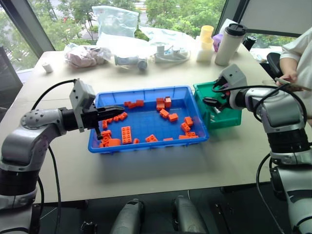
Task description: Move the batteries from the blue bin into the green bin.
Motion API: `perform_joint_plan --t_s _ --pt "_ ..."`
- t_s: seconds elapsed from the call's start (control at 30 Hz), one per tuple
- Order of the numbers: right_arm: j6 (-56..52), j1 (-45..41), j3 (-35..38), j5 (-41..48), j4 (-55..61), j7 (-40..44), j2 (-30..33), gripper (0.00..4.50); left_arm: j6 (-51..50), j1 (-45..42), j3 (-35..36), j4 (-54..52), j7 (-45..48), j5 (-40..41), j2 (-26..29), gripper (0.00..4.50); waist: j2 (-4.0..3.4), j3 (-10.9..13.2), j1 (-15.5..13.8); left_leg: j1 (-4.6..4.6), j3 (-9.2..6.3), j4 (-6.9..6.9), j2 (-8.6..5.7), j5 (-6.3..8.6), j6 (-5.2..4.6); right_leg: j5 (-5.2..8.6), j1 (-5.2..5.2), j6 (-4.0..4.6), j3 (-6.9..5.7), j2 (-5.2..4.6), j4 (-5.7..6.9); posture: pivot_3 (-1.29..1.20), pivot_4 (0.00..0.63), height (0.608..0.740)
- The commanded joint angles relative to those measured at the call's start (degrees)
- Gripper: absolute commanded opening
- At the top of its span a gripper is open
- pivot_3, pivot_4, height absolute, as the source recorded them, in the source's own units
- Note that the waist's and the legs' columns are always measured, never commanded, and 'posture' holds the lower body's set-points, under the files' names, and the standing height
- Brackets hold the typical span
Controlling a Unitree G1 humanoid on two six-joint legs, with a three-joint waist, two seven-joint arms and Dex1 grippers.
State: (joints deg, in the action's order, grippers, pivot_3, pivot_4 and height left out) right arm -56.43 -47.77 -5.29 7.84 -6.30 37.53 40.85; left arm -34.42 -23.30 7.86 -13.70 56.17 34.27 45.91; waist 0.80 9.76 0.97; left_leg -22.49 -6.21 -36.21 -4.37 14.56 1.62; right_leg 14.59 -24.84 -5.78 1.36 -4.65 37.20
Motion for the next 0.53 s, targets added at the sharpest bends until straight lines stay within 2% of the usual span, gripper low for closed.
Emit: perform_joint_plan --t_s 0.03,0.17,0.33,0.53 --pt "1.25 -1.44 2.09 -0.09 1.65 0.17 1.88 4.48 0.19 -0.58 1.26 -0.96 0.13 0.45 0.75 0.00 0.00 0.00 -0.03 0.00 0.00 0.00 0.00 0.00 0.00 0.00 0.00 0.00 0.00 0.00 0.00 0.00 0.150 0.740" --pt "0.44 -2.88 4.64 4.93 7.27 5.94 4.53 4.48 -0.31 -0.22 2.12 -0.95 0.20 0.68 1.51 0.00 -0.02 0.02 -0.09 0.00 0.00 -0.01 0.00 0.00 0.00 0.00 0.00 0.00 0.00 0.01 0.00 0.00 0.150 0.740" --pt "4.18 2.83 4.20 9.79 18.30 14.58 8.99 4.48 -0.59 1.01 3.52 -0.78 0.60 0.94 3.12 0.00 -0.02 0.03 0.02 0.01 -0.01 0.02 0.02 0.01 -0.02 0.00 0.02 0.00 -0.02 0.01 -0.02 0.00 0.150 0.740" --pt "3.55 8.04 4.63 14.67 26.57 19.71 12.35 4.48 -0.97 3.55 5.43 -2.07 1.25 1.82 4.60 0.00 -0.02 0.03 -0.16 0.02 -0.02 -0.04 0.01 0.02 -0.03 0.00 0.07 -0.01 -0.04 -0.02 -0.03 0.00 0.150 0.740"
